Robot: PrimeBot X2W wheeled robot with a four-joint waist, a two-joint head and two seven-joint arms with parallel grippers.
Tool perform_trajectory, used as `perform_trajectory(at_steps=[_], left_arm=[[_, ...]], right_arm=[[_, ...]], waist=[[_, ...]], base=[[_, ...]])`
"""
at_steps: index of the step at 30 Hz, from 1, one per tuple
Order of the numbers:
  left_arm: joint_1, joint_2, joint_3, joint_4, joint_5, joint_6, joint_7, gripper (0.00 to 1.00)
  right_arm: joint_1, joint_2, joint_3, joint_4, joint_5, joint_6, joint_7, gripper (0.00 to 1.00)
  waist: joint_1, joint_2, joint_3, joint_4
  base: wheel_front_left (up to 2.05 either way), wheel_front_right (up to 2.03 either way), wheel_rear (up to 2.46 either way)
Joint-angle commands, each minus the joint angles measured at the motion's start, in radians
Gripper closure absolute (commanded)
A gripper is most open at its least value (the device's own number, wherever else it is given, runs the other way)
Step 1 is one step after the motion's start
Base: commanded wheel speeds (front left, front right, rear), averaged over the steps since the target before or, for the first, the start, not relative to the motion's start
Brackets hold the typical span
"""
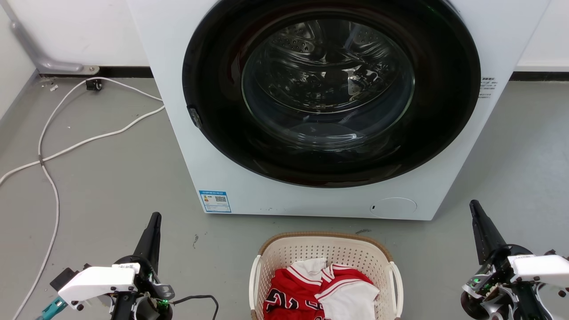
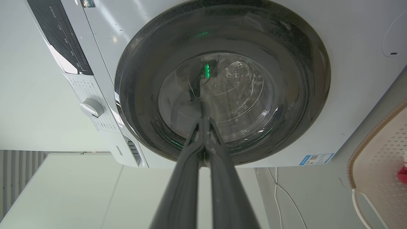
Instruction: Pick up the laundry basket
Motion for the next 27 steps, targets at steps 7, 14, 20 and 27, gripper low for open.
perform_trajectory(at_steps=[7, 14, 20, 27], left_arm=[[-0.010, -0.001, 0.004, 0.001, 0.003, -0.003, 0.005, 1.00], [-0.010, -0.002, 0.005, 0.001, 0.004, -0.003, 0.005, 1.00], [-0.011, -0.003, 0.006, 0.001, 0.005, -0.003, 0.006, 1.00], [-0.011, -0.003, 0.007, 0.001, 0.007, -0.003, 0.007, 1.00]], right_arm=[[-0.011, 0.005, -0.002, 0.002, -0.003, 0.000, 0.003, 1.00], [-0.011, 0.005, -0.003, 0.001, -0.004, 0.000, 0.004, 1.00], [-0.011, 0.006, -0.004, 0.001, -0.004, 0.000, 0.004, 1.00], [-0.011, 0.006, -0.004, 0.002, -0.005, 0.000, 0.005, 1.00]], waist=[[0.0000, 0.0000, 0.000, 0.000], [0.0000, 0.0000, 0.000, 0.000], [0.0000, 0.0000, 0.000, 0.000], [0.0000, 0.0000, 0.000, 0.000]], base=[[0.00, 0.00, 0.00], [0.00, 0.00, 0.00], [0.00, 0.00, 0.00], [0.00, 0.00, 0.00]])
